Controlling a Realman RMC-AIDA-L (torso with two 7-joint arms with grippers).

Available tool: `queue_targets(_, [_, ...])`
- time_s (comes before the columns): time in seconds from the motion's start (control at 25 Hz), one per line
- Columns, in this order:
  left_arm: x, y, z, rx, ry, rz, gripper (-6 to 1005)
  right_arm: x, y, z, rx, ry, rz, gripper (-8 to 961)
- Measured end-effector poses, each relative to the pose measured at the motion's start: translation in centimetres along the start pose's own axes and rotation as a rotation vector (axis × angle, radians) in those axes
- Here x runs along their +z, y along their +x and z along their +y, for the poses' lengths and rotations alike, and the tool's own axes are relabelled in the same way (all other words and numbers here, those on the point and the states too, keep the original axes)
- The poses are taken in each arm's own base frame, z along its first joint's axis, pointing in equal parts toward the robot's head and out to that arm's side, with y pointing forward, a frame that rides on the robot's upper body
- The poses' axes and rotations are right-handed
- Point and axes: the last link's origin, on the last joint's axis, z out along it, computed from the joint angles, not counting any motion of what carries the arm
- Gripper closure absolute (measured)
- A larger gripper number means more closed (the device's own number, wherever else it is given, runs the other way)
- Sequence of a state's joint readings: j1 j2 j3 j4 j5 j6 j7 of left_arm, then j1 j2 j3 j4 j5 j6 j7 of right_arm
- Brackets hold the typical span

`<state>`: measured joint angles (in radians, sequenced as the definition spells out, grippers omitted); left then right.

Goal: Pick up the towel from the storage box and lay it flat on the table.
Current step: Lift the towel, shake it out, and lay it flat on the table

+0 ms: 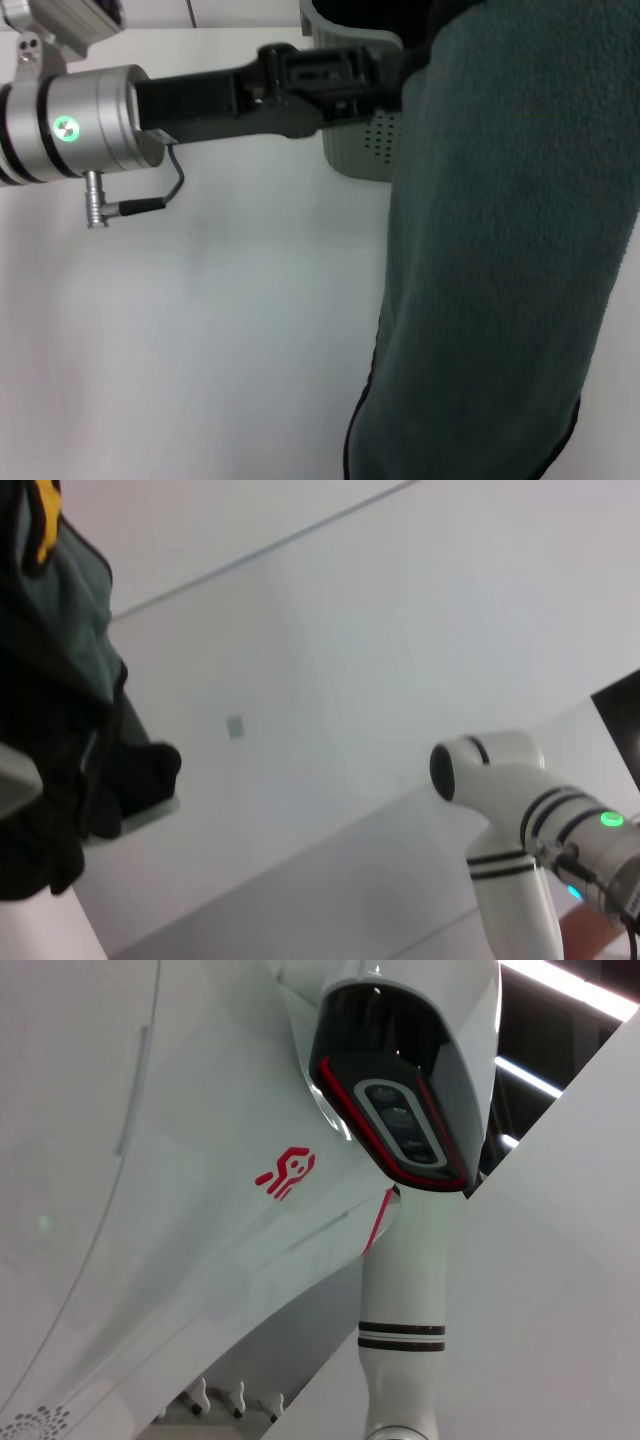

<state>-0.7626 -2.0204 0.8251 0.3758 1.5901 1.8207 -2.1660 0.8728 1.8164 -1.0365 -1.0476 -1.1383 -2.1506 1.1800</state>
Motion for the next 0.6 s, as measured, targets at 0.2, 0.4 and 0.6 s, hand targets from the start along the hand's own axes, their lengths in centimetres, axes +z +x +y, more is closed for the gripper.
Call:
queue_targets(0.2, [0.49,-0.18,0.12,-0.004,-0.014,-0.023,533,0.03,0.05,-0.02,-0.002,-0.001,0.003,935])
queue_targets(0.4, [0.55,-0.2,0.12,-0.004,-0.017,-0.022,534,0.08,0.09,-0.01,-0.002,-0.002,0.003,935])
queue_targets(0.6, [0.67,-0.3,0.02,-0.007,-0.016,-0.02,593,0.26,0.16,0.03,-0.002,-0.003,-0.004,934])
